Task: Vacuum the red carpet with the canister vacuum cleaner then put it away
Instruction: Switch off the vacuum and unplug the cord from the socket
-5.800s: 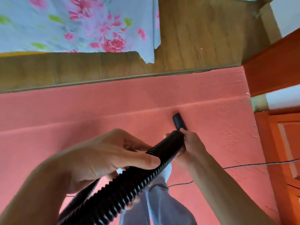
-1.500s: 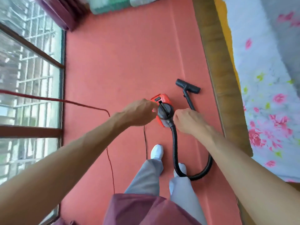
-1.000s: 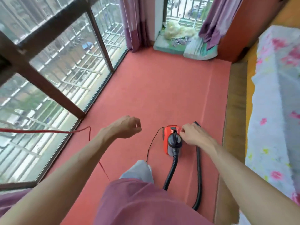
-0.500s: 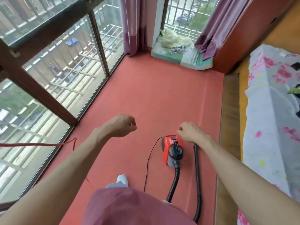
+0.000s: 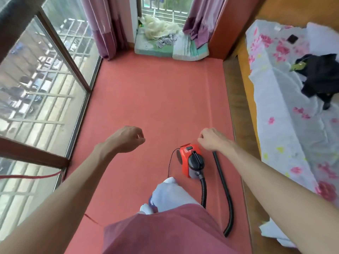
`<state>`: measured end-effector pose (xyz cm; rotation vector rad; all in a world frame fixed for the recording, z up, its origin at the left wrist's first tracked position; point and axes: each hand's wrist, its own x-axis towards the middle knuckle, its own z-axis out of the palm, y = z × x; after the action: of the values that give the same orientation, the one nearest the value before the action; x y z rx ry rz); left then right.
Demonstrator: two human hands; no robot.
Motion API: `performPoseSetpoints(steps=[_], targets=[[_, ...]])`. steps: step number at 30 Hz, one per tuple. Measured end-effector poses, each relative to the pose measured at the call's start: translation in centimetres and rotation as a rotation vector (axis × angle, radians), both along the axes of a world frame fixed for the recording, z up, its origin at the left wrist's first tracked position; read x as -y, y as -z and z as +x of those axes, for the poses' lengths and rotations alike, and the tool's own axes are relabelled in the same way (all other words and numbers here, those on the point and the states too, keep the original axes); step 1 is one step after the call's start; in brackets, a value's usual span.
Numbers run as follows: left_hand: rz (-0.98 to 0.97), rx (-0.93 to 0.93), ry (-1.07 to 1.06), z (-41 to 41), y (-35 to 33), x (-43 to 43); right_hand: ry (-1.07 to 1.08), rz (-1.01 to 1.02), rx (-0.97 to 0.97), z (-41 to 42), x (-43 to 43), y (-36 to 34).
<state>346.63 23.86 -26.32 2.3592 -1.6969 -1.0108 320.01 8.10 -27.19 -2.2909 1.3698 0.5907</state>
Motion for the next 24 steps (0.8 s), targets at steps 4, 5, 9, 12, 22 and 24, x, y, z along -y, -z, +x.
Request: performPoseSetpoints(steps=[4,5,9,12,22,24], targets=[[0.007,0.026,0.091,-0.4,0.7,5.1,0.063,-0.018,-0.023,-0.7,3.2,1.0],[0.006,0.041,0.111,-0.5,0.7,6.4,0.071,-0.021,-0.022,-0.8,4.0,1.2],[0.034,0.088,0.25,-1.8,0.2,10.9,0.142,-0.014,-0.052,-2.1,6.3,2.6],[0.027,0.122,0.291,-1.7,0.2,15.1,0.216,-0.03,-0.02,-2.5,8.6,3.7],[0.09,0.215,0.715,-6.9,2.6,26.7,0.577,0.047,0.008,-5.9,9.7,6.1],[0.103,0.227,0.823,-8.2,3.8,29.1,0.684,0.053,0.011,-6.1,9.7,6.7]])
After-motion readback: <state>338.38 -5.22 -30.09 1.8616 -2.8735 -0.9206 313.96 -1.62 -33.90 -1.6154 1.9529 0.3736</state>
